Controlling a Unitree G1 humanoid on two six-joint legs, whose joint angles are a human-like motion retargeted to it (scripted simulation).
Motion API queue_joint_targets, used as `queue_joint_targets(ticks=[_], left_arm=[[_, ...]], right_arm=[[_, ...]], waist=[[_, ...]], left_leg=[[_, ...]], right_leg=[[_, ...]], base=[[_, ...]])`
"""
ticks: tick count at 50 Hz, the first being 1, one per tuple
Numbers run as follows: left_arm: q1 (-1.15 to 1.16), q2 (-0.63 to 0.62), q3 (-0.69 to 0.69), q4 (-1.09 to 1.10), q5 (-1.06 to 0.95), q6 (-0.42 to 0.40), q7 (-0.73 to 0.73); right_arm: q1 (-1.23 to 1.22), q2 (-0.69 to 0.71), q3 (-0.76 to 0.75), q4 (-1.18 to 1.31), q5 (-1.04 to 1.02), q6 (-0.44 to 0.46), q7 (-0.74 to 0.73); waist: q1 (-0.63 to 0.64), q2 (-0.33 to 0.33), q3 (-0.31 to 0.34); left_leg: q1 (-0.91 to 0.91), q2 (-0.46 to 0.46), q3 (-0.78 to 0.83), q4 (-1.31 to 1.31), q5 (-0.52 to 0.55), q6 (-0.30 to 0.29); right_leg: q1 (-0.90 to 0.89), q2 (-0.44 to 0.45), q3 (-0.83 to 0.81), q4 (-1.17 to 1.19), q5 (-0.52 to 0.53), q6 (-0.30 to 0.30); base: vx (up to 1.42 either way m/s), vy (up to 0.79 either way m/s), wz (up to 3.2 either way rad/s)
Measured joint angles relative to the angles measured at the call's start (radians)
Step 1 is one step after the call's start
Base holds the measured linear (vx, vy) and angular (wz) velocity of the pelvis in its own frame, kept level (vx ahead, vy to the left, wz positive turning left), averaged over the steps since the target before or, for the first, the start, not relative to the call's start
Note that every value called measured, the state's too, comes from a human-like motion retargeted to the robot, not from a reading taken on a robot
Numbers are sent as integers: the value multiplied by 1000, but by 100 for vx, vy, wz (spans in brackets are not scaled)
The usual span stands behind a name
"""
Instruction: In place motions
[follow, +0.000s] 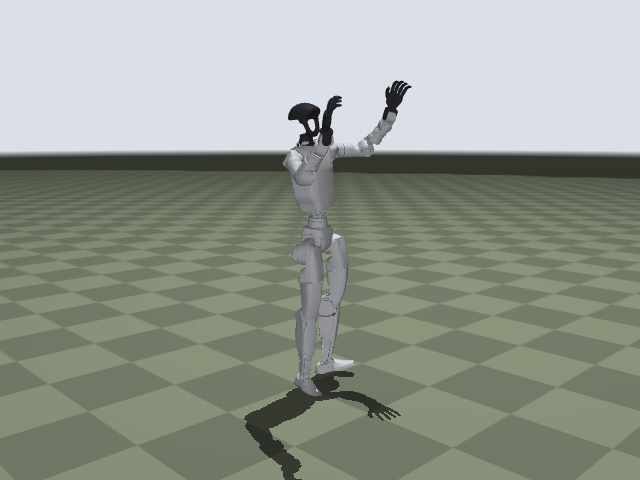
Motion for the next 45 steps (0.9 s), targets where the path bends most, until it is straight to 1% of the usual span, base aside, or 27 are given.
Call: queue_joint_targets(ticks=[2, 3, 5, 7, 8, 9, 10, 12, 15, 17, 21, 23, 25, 27, 28, 30, 33, 36, 40, 42, 45], left_arm=[[-81, 24, -104, -65, 258, 59, 83], [-119, 39, -144, -96, 398, 112, 137], [-180, 66, -207, -150, 640, 248, 291], [-210, 87, -238, -175, 762, 320, 489], [-211, 86, -243, -170, 794, 317, 554], [-201, 75, -232, -152, 797, 294, 585], [-186, 59, -214, -125, 786, 262, 599], [-120, 6, -123, -56, 670, 226, 561], [3, -60, 57, 33, 412, 250, 477], [70, -103, 163, 86, 201, 270, 414], [130, -198, 322, 206, -191, 265, 215], [146, -217, 388, 272, -370, 243, 60], [175, -206, 449, 344, -510, 211, -83], [204, -195, 508, 382, -631, 212, -85], [217, -189, 527, 389, -662, 195, -63], [249, -163, 549, 382, -672, 129, -3], [282, -124, 528, 315, -540, -3, 112], [274, -81, 455, 208, -356, -100, 171], [224, -20, 321, 37, -130, -167, 181], [192, 16, 244, -44, -19, -197, 169], [137, 58, 127, -159, 167, -240, 143]], right_arm=[[-30, -115, 59, -89, -248, 99, 53], [-48, -169, 82, -141, -373, 160, 79], [-87, -259, 131, -232, -590, 263, 66], [-121, -304, 173, -282, -734, 272, -29], [-130, -311, 185, -292, -772, 244, -68], [-129, -304, 186, -286, -777, 213, -97], [-124, -290, 183, -272, -767, 181, -123], [-79, -237, 138, -211, -677, 170, -126], [13, -145, 32, -113, -539, 206, -105], [63, -77, -42, -36, -443, 227, -114], [114, 20, -167, 134, -195, 249, -107], [137, 32, -230, 201, -91, 238, -68], [163, 32, -289, 249, -41, 222, -49], [189, 28, -332, 267, -27, 228, -57], [198, 24, -347, 269, -28, 237, -65], [210, 17, -366, 257, -31, 249, -75], [210, 5, -352, 190, -46, 238, -84], [203, -30, -306, 76, -108, 223, -77], [178, -123, -213, -116, -268, 168, -78], [148, -187, -141, -212, -353, 138, -90], [78, -278, -18, -349, -499, 118, -59]], waist=[[-1, 1, 4], [0, 1, 8], [1, 2, 12], [5, 3, 9], [6, 4, 7], [8, 5, 5], [9, 6, 4], [8, 7, 0], [7, 13, -12], [5, 16, -22], [2, 18, -41], [4, 20, -45], [6, 22, -47], [6, 24, -45], [5, 25, -43], [6, 26, -38], [7, 24, -31], [8, 17, -26], [6, 15, -29], [5, 15, -37], [4, 13, -48]], left_leg=[[4, -1, -1, -1, -1, 1], [7, -1, -1, -1, -2, 2], [11, -2, 3, -1, -5, 2], [17, -2, 10, -5, -7, 2], [21, -2, 14, -6, -9, 2], [24, -2, 17, -8, -10, 2], [27, -3, 20, -9, -12, 2], [31, -2, 25, -10, -14, 2], [31, -2, 30, -12, -16, 1], [30, -2, 31, -14, -16, 1], [24, -3, 28, -16, -16, 0], [21, -2, 27, -16, -16, 0], [19, -2, 26, -17, -17, 0], [18, -1, 25, -17, -18, -1], [18, -1, 25, -17, -18, -1], [19, 0, 26, -18, -19, -1], [21, -1, 27, -19, -19, -2], [21, -1, 26, -20, -17, -3], [16, 2, 27, -22, -15, -4], [12, 4, 28, -23, -14, -5], [9, 5, 30, -24, -14, -6]], right_leg=[[4, 1, 0, 0, -1, 0], [6, 2, 1, 0, -2, 0], [6, 2, 5, 1, -2, -1], [3, 3, 14, 2, -1, -2], [1, 3, 19, 2, -1, -2], [0, 4, 25, 3, 0, -3], [-2, 4, 30, 4, 0, -3], [-6, 5, 39, 6, 1, -4], [-12, 5, 46, 7, 2, -4], [-15, 5, 47, 7, 1, -4], [-19, 6, 43, 6, -1, -3], [-20, 6, 40, 6, -2, -2], [-22, 7, 39, 6, -3, -2], [-23, 7, 38, 6, -4, -1], [-23, 8, 38, 5, -5, -1], [-24, 9, 40, 5, -5, -1], [-23, 9, 41, 4, -5, -2], [-22, 9, 38, 4, -5, -2], [-27, 10, 35, 4, -5, -1], [-32, 11, 35, 4, -5, -1], [-36, 13, 36, 4, -5, -1]], base=[[0, 0, 0], [0, 0, 0], [1, 1, -10], [4, 3, -27], [5, 2, -29], [4, 1, -29], [3, 0, -27], [4, 0, -22], [0, 0, 0], [0, 0, 0], [0, 0, 0], [0, 0, 0], [0, 0, 0], [0, 0, 0], [0, 0, 0], [0, 0, 0], [0, 0, 0], [0, 0, 0], [0, 0, 0], [0, 0, 0], [0, 0, 0]])
